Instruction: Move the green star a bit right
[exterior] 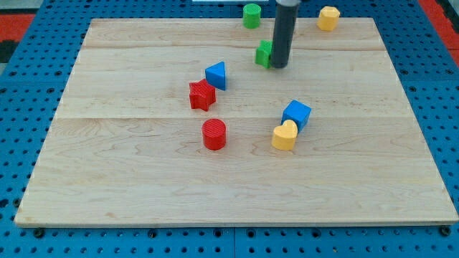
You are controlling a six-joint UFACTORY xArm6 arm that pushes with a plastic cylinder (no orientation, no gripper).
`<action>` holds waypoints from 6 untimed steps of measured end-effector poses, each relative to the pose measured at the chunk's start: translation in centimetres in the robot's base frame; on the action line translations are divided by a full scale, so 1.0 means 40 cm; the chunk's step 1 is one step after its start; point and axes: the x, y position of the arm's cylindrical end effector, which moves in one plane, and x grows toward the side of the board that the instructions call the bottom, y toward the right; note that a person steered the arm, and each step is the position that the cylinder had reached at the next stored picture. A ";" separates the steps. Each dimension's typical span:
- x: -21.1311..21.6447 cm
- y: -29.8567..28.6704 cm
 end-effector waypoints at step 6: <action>-0.166 -0.199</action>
